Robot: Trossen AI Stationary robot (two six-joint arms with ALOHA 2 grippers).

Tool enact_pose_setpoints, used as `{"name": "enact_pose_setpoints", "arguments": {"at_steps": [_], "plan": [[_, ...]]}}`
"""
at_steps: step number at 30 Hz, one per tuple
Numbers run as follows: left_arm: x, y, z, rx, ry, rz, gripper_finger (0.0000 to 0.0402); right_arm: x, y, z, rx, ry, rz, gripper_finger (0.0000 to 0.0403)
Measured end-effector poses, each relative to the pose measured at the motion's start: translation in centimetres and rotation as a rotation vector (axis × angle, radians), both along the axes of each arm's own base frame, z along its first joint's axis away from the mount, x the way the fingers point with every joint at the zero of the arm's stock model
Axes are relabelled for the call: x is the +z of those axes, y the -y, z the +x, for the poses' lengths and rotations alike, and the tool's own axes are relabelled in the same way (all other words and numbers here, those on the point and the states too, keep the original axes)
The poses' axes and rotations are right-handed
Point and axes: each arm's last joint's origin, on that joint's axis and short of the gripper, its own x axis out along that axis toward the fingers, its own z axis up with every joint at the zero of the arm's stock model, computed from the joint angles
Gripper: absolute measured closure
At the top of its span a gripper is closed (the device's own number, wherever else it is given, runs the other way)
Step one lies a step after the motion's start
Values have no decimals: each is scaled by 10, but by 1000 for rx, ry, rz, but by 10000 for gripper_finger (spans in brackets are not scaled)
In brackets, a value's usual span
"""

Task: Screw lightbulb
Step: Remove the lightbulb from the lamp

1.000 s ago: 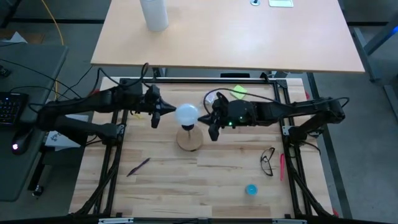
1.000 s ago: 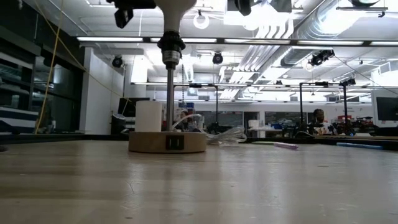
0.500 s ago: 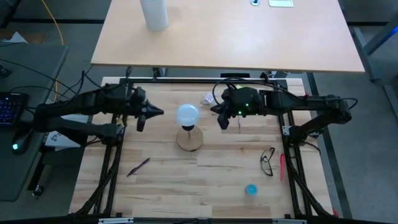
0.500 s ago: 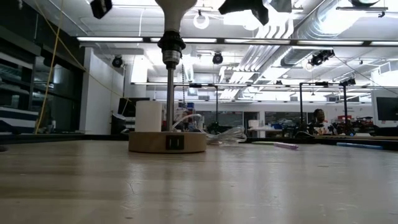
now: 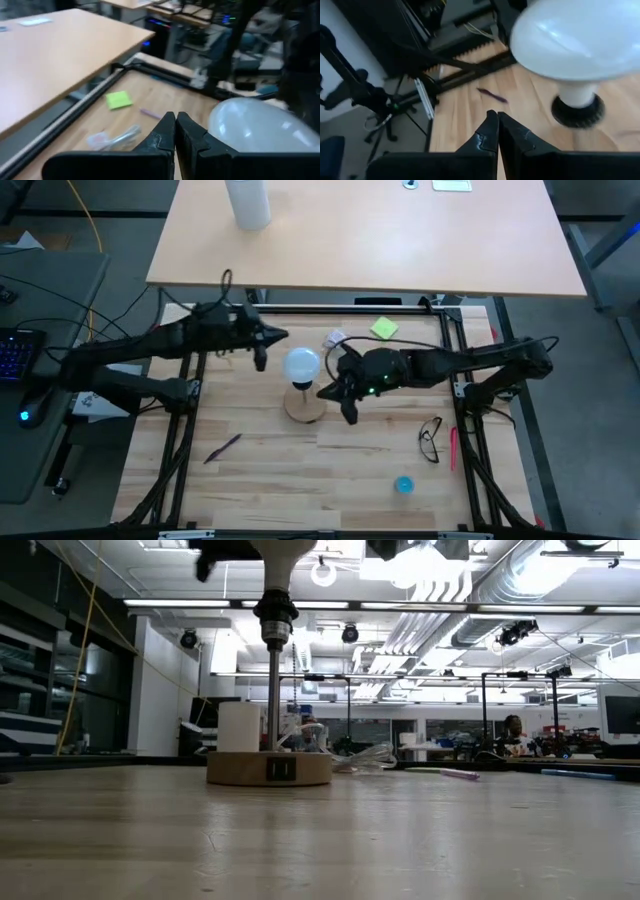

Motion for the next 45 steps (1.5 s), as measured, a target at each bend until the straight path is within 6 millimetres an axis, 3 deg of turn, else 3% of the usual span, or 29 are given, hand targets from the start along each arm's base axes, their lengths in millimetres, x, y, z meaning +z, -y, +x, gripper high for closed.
{"name": "enact_pose_setpoints", "arguments": {"at_steps": [5,10,25,38,45], "plan": [[-8,-4,20,-63,15,-23,402,-1,2,14,-8,94,-8,403],[-12,-2,24,-92,-3,-59,401,-5,4,20,-31,105,-13,403],[-2,14,-18,-99,-61,-139,401,-6,19,18,-90,75,-42,403],[5,21,-36,-91,-43,-160,401,3,50,-11,-158,-60,-95,403],[9,33,-56,-150,-50,-207,402,8,61,-39,-172,-187,-133,403]]}}
